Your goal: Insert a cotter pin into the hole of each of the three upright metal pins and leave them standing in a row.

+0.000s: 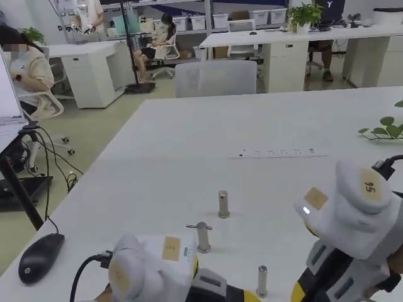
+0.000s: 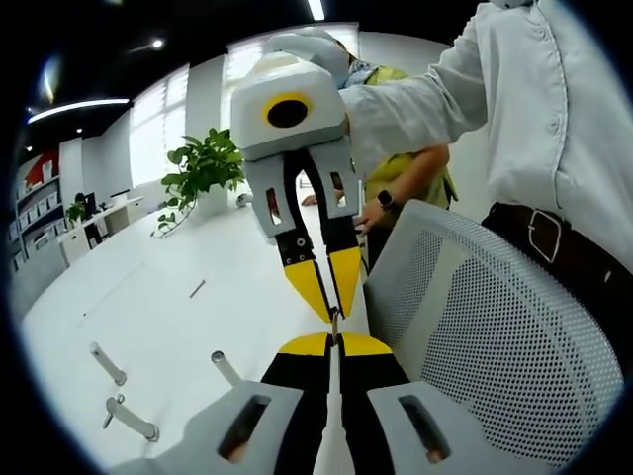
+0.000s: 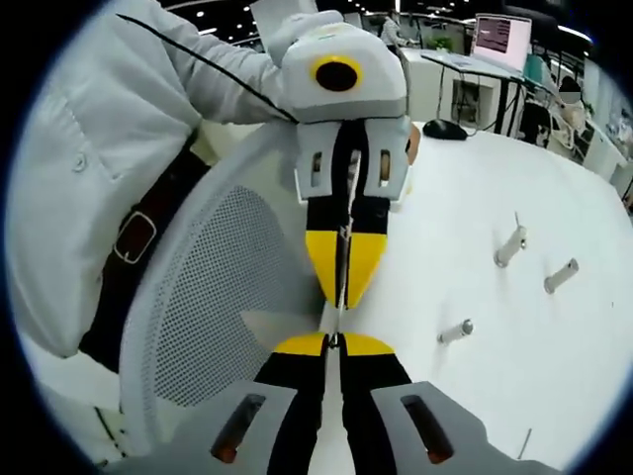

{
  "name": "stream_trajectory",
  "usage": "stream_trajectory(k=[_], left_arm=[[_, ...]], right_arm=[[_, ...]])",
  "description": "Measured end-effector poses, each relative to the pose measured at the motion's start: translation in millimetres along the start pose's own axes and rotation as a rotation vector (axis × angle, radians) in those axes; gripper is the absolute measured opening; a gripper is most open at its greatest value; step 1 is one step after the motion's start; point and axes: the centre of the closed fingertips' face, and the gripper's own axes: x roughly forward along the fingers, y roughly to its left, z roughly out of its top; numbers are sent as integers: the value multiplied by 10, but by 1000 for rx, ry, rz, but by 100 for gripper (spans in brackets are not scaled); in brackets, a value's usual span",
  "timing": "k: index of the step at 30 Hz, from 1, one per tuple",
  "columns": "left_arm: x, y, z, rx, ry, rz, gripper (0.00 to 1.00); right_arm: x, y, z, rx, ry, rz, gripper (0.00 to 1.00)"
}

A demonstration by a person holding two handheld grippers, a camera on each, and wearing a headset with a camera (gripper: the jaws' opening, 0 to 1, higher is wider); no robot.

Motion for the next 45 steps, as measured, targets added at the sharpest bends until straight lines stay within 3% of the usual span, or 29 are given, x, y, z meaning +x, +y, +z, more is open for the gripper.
stream_trajectory(k=[5,7,13,17,37,45], left_arm=[[2,19,2,25,5,6,0],[-1,26,2,35,7,9,0],[1,8,-16,63,24,3,0],[6,10,-16,74,27,6,0],[6,-39,49,104,-1,-5,0],[13,-15,28,106,15,-7,0]], right_arm=[[4,20,-24,73,3,48,10],[4,-16,-16,72,-3,41,10],[-10,-52,23,157,-50,79,8],[-7,-58,12,192,-51,100,5],[16,20,-32,212,-73,144,6],[10,6,-36,182,-77,119,5]])
